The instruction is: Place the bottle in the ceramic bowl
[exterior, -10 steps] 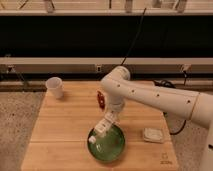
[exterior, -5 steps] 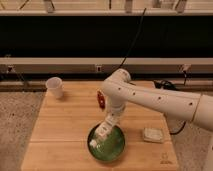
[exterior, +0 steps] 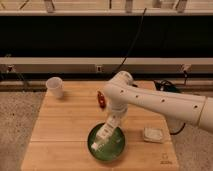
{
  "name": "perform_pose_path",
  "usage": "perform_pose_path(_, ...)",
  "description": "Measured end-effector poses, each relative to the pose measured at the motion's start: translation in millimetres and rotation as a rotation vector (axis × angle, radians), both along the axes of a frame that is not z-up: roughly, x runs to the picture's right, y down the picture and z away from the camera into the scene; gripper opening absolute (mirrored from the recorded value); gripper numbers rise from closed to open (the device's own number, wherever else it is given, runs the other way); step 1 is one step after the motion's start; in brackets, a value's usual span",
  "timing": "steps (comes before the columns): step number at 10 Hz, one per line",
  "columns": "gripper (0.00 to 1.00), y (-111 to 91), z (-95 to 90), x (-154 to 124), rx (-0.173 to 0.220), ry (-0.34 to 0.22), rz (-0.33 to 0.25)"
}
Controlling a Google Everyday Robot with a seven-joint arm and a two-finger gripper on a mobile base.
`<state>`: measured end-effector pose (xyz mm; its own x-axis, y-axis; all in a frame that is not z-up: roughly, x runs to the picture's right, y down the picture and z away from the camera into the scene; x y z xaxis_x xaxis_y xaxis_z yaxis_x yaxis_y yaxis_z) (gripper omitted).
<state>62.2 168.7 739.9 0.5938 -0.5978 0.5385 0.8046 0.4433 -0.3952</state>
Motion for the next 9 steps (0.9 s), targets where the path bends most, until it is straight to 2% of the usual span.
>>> perform_pose_path(3,0.40,3.1,-1.5,0.8,-0.001,-0.004,-0.008)
perform_pose_path(7,0.41,4.9,-1.8,1.5,0.002,-0.009,-0.010)
perform_pose_path(8,0.44,5.3,-2.1,1.9,0.002,-0.009,-0.011)
perform_pose_path(9,0.53,6.2,-2.9,2.0,0.001,-0.010,-0.013)
